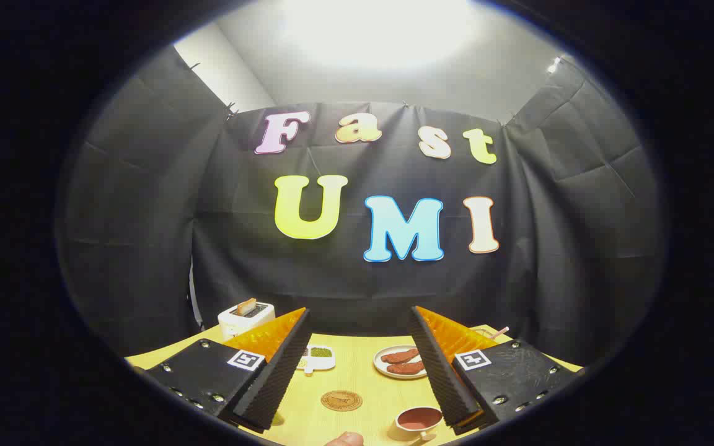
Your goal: Take the bottle from table, then pour the juice into the cup, finally place the bottle on the coaster
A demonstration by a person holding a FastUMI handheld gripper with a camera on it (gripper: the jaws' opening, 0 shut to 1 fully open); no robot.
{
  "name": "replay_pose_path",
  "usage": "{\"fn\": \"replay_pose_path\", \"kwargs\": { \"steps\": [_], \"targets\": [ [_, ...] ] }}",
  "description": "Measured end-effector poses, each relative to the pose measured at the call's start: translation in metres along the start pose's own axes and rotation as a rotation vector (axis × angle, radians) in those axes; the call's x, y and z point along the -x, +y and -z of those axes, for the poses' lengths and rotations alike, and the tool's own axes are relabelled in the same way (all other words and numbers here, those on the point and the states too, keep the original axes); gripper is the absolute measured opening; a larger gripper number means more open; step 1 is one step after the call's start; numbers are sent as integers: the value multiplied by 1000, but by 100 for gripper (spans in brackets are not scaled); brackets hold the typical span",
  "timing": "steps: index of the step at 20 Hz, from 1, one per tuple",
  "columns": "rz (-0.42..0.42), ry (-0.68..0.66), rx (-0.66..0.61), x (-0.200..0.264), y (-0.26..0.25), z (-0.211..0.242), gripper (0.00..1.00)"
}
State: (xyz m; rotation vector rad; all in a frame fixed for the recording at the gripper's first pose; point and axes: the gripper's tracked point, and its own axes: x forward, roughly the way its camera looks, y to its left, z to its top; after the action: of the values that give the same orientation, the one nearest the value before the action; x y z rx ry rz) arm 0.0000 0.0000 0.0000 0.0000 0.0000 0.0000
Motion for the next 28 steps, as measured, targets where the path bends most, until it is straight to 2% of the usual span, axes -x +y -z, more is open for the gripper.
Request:
{"fn": "replay_pose_path", "kwargs": {
  "steps": [5,21,28],
  "targets": [
    [0,-32,-47,-2,-2,-8,96],
    [-41,-39,-5,-3,22,-3,96],
    [-57,-38,-19,-10,48,16,96]
  ]
}}
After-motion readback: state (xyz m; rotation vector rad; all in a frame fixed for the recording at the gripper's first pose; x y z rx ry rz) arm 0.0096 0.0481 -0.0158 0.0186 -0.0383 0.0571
